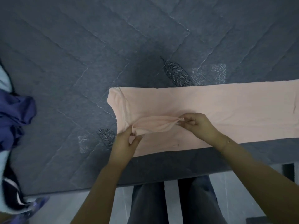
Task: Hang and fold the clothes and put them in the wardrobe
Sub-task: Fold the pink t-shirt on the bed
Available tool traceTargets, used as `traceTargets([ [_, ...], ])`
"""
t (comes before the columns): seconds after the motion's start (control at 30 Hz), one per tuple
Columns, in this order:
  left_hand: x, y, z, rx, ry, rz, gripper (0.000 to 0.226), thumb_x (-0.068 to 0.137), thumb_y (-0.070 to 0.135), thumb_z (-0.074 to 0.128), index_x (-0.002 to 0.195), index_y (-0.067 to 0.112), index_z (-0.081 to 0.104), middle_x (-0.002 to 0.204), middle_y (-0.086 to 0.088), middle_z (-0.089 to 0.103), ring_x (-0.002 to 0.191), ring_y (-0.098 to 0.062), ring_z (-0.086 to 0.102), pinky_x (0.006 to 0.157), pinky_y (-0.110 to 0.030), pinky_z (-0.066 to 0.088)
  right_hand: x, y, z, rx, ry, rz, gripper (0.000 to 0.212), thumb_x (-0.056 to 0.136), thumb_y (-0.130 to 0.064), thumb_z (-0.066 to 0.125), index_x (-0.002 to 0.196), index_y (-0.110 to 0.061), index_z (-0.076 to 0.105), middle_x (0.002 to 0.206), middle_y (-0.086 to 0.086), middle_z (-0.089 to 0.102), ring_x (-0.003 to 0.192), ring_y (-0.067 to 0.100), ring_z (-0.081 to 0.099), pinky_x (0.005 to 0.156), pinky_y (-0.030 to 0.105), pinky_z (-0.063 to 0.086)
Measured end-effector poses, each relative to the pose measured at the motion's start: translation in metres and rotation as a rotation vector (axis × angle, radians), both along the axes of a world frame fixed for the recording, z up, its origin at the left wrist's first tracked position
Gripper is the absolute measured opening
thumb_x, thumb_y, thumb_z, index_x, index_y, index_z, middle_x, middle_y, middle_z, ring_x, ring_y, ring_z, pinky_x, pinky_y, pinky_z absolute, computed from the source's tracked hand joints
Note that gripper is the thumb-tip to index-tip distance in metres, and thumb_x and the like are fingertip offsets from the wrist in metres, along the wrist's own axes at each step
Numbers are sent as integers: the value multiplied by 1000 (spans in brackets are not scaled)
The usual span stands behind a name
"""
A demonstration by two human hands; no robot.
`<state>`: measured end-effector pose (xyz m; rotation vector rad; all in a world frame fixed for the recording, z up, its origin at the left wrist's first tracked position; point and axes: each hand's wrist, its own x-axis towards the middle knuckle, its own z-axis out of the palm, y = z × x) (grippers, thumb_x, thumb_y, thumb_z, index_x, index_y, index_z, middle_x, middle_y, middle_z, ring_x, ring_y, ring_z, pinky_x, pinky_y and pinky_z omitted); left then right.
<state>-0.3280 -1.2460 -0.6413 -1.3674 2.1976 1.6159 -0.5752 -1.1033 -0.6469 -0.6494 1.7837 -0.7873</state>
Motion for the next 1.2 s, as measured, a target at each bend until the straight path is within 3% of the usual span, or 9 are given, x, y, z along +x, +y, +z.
traceTargets([
  [0.17, -39, -38, -4, -136, 24, 148, 22, 90, 38, 64, 76, 33, 48, 62, 7, 51, 54, -8, 46, 52, -22, 39, -17, -41, -13, 5, 92, -177, 45, 89, -19, 70, 56, -19, 40, 54, -15, 28, 53, 2, 27, 51, 19, 22],
  [0.23, -56, -53, -12, -81, 6, 269, 12, 91, 33, 66, 88, 33, 54, 68, 10, 54, 58, -9, 52, 57, -27, 48, -20, -54, -22, 59, 123, -250, 38, 90, -17, 69, 61, -19, 45, 58, -8, 35, 56, 7, 31, 55, 21, 29],
  [0.3, -64, -61, -21, -31, -69, 378, 23, 90, 23, 67, 109, 18, 55, 84, 0, 59, 74, -22, 60, 73, -39, 54, -17, -59, -27, 116, 141, -367, 3, 91, -10, 64, 89, -11, 63, 72, -2, 53, 67, 11, 47, 70, 24, 44],
  [0.37, -60, -61, -24, -69, -153, 443, 36, 87, 19, 70, 116, 8, 52, 100, -13, 59, 86, -31, 61, 82, -42, 53, -7, -52, -23, 109, 206, -468, 18, 92, -8, 61, 109, -8, 64, 91, 1, 62, 83, 14, 56, 79, 21, 47],
  [0.47, -47, -41, -18, -136, -169, 539, 41, 82, 26, 76, 108, 7, 51, 101, -11, 57, 84, -20, 56, 77, -30, 49, 15, -24, -3, 40, 281, -584, 12, 91, -10, 62, 103, -11, 67, 91, -1, 64, 83, 14, 57, 71, 12, 44],
  [0.63, -46, -3, -18, 284, -175, 845, 42, 84, 34, 74, 108, 10, 49, 89, -1, 56, 78, -17, 58, 84, -34, 51, 50, 9, 2, 269, -394, -860, 18, 92, -24, 66, 98, -8, 72, 96, 11, 75, 84, 21, 67, 74, 25, 56],
  [0.77, -57, 3, -19, 150, -97, 896, 28, 87, 24, 72, 102, 12, 52, 81, 1, 53, 74, -18, 54, 83, -34, 50, 50, -14, -10, 286, -726, -1111, 24, 90, -33, 67, 98, -10, 64, 100, 9, 71, 98, 18, 67, 87, 29, 55],
  [1.03, -51, -7, -9, 61, -48, 906, 16, 88, 15, 70, 78, 8, 61, 72, -6, 62, 63, -17, 59, 68, -29, 51, 39, -41, -8, 270, -629, -1270, 11, 89, -17, 71, 88, -9, 63, 91, 9, 67, 74, 15, 63, 69, 27, 56],
  [1.2, -31, 4, -5, 37, -100, 872, 20, 87, 14, 71, 73, 17, 57, 77, -4, 66, 78, -28, 67, 80, -38, 55, 51, -11, -5, 276, -550, -1087, 19, 90, -21, 70, 92, -3, 66, 83, 8, 72, 68, 14, 67, 67, 24, 59],
])
